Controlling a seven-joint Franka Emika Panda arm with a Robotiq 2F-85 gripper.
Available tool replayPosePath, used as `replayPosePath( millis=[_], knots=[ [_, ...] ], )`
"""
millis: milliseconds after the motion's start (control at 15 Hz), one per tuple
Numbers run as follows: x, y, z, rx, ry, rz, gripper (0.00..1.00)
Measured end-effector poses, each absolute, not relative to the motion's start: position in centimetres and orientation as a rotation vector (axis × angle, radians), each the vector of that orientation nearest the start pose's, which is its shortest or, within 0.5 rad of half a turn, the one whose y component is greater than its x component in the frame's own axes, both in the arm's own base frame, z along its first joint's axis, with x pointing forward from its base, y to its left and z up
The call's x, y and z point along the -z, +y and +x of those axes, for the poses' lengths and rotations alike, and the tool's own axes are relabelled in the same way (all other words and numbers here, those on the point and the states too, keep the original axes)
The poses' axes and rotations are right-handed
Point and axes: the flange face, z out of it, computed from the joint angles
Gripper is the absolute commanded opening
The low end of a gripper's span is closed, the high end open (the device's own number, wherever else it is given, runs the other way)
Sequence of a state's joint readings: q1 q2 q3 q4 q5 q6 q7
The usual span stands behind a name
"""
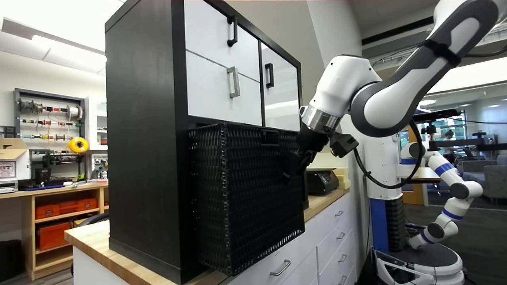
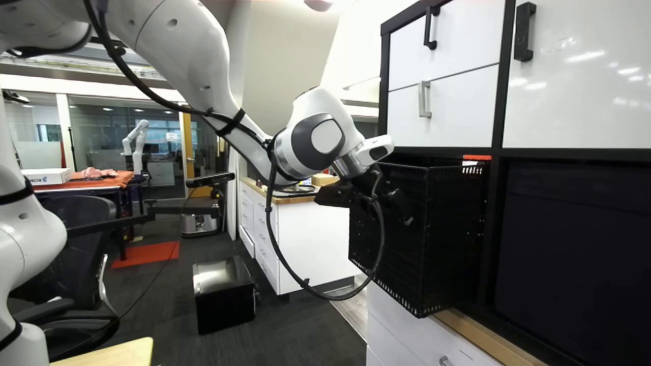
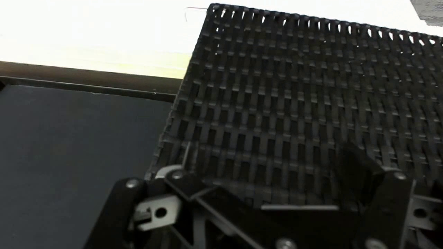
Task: Push the storage basket in
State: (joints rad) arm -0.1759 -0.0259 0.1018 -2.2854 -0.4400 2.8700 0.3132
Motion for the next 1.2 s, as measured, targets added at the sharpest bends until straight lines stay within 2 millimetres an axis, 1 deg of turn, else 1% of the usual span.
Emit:
replayPosePath(
  millis=[467, 667, 1200],
  knots=[
    [-42.5, -2.6, 59.5, 1.053, 0.021, -3.15, 1.0],
    [-42.4, -2.7, 61.2, 1.066, 0.023, -3.142, 1.0],
    [-42.2, -2.7, 64.8, 1.108, 0.016, -3.121, 1.0]
  ],
)
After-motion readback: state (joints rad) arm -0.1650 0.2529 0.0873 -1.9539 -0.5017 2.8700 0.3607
